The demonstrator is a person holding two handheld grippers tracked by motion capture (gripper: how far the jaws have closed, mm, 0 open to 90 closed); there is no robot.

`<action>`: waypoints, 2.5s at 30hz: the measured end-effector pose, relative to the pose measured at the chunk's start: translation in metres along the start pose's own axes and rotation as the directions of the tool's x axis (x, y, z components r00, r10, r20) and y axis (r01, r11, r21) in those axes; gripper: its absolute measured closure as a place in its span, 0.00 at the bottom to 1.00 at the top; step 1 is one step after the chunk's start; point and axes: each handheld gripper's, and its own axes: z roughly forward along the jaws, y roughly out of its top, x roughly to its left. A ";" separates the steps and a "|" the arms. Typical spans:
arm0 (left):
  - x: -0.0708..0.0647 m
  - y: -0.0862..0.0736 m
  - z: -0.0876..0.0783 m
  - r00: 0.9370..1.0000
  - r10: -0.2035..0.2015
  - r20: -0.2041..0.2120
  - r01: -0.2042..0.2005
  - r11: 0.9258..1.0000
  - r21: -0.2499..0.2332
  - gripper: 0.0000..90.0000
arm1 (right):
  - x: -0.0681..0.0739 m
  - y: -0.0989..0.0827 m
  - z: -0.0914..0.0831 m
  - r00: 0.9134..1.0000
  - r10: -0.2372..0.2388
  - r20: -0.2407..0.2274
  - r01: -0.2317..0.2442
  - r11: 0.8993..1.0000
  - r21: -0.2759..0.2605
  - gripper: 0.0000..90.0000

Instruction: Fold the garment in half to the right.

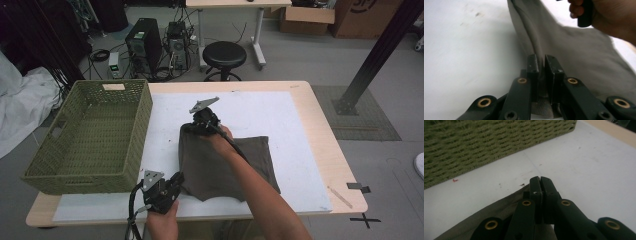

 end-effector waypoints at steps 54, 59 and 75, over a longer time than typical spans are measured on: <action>-0.108 0.015 0.081 0.984 0.156 0.087 -0.160 0.986 0.044 0.26 | -0.030 -0.179 -0.236 0.875 0.381 0.298 -0.320 0.918 -0.235 0.65; -0.075 0.023 0.070 0.989 0.146 0.012 -0.147 0.989 0.030 0.26 | 0.019 -0.191 -0.229 0.886 0.393 0.244 -0.346 0.913 -0.214 0.66; -0.023 0.025 0.056 0.994 0.099 -0.042 -0.098 0.995 0.025 0.26 | 0.034 -0.217 -0.229 0.817 0.364 0.448 -0.342 0.930 -0.132 0.87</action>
